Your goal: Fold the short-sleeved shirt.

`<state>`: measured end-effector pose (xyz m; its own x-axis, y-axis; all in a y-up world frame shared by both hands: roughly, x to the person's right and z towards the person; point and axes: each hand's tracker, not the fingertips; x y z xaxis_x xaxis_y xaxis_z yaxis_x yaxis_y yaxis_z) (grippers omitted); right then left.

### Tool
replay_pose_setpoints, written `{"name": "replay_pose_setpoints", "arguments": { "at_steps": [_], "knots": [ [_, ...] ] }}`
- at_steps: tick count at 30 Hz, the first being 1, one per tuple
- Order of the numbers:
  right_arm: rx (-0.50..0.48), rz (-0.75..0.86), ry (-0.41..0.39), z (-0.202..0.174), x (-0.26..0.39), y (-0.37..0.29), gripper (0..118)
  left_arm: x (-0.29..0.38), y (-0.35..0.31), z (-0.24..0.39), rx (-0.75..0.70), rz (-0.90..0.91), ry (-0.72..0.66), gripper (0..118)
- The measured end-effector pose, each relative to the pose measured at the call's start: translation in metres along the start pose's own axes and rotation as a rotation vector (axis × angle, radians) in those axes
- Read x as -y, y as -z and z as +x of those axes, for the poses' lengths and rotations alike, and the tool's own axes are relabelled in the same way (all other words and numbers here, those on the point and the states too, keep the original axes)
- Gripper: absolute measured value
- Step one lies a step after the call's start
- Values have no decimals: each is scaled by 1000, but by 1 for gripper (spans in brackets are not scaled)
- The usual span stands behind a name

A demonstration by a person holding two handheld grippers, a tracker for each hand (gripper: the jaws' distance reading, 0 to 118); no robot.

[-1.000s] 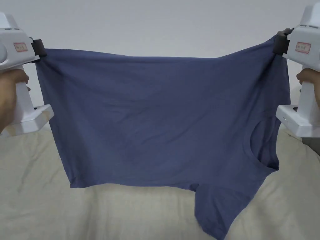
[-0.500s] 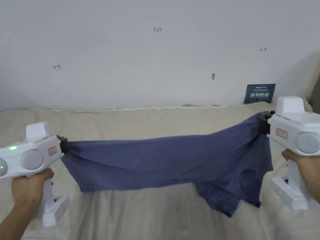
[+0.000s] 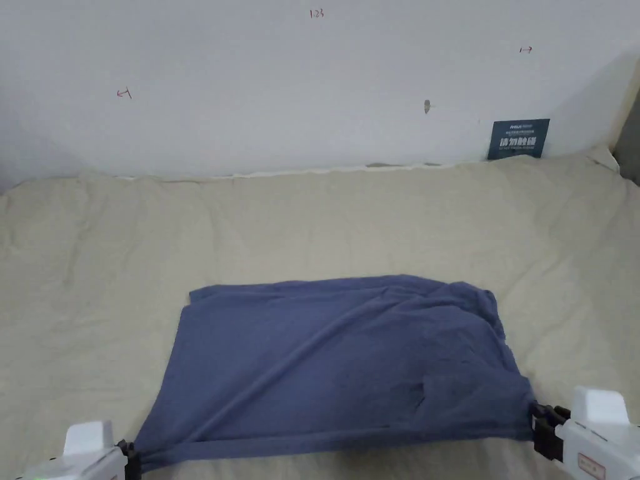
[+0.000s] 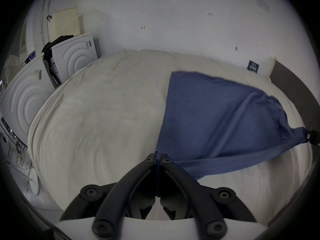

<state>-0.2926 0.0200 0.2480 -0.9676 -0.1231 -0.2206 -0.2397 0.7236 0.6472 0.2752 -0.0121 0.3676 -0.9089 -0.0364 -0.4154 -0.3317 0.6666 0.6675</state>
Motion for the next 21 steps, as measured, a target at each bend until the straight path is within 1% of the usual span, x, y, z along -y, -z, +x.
{"name": "replay_pose_setpoints", "arguments": {
  "at_steps": [5, 10, 12, 15, 16, 17, 18, 19, 20, 21],
  "knots": [
    [25, -67, 10, 3, 63, -32, 3, 47, -29, 15, -16, -47, 53, 3],
    [59, -168, 43, 9, 104, -38, 3, 73, -39, 24, -33, -113, 83, 3],
    [69, -211, 67, 11, 113, -33, 4, 81, -39, 24, -35, -152, 70, 3],
    [72, -206, 79, 8, 116, -32, 4, 79, -39, 30, -51, -128, 27, 3],
    [80, -206, 73, 5, 113, -33, 5, 78, -39, 29, -54, -136, 10, 7],
    [83, -216, 66, 2, 107, -35, 11, 74, -40, 29, -54, -150, -12, 14],
    [88, -226, 55, -1, 102, -37, 28, 70, -43, 30, -61, -158, -31, 40],
    [94, -223, 44, -5, 96, -42, 48, 66, -47, 30, -64, -156, -50, 73],
    [99, -192, 20, -9, 85, -49, 73, 62, -54, 28, -51, -146, -75, 100],
    [95, -153, -3, -14, 75, -56, 100, 56, -60, 31, -29, -108, -97, 118]
  ]
}}
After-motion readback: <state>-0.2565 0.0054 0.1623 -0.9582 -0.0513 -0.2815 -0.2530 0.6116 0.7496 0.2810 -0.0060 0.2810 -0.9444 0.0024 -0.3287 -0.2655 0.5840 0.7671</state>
